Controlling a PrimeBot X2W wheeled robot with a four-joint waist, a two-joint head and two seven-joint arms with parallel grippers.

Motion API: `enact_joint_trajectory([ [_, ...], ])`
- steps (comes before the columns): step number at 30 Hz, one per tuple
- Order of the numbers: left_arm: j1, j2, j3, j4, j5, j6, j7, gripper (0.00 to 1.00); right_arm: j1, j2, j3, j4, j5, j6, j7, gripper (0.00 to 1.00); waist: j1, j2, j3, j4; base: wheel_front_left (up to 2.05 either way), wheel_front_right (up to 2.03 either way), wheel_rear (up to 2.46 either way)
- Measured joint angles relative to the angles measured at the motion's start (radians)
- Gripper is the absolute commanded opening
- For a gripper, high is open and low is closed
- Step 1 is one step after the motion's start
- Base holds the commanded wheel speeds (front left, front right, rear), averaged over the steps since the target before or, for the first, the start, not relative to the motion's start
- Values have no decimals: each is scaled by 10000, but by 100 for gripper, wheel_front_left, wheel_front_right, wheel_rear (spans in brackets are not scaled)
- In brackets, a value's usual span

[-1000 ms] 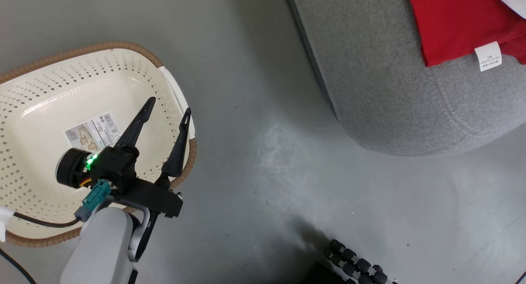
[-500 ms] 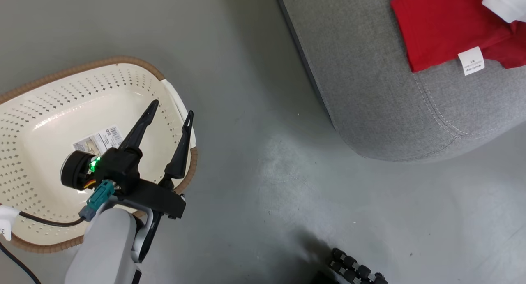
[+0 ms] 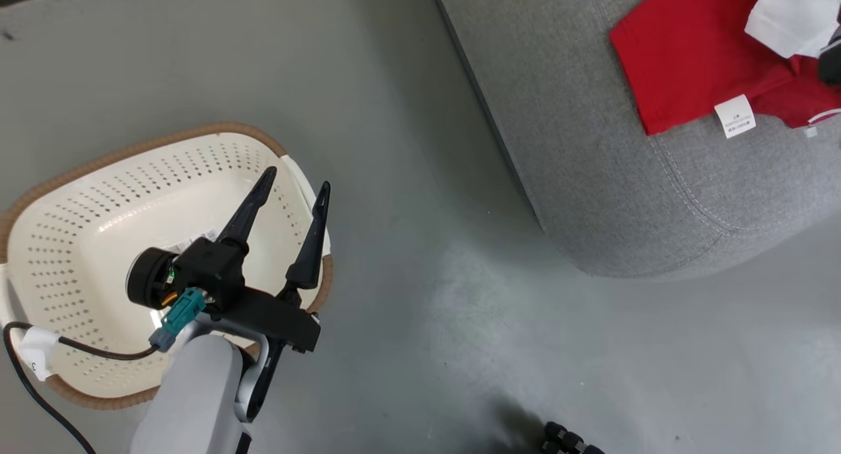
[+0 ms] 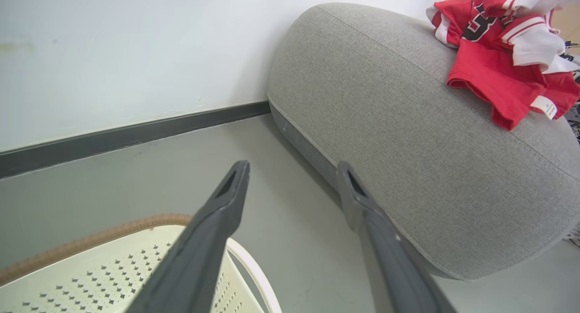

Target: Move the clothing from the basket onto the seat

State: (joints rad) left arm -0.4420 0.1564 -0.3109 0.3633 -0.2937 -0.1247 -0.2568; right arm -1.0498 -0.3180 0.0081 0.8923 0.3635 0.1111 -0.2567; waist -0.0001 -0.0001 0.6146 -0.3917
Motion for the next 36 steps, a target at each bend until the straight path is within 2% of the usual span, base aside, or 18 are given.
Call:
enact_joint_trajectory([
  [8,6,-382,194,173,-58,0,0,100,166,230,297,-573,-230,50,-2,100,0,0,-578,388,0,0,0],
  [19,55,-621,750,420,-150,33,2,100,524,646,834,-1354,-412,125,-2,100,0,0,-1366,1157,0,0,0],
  [36,622,-826,1540,644,-238,382,2,100,1722,1001,2138,-2383,-150,127,0,100,-1,1,-2561,2288,0,0,0],
])
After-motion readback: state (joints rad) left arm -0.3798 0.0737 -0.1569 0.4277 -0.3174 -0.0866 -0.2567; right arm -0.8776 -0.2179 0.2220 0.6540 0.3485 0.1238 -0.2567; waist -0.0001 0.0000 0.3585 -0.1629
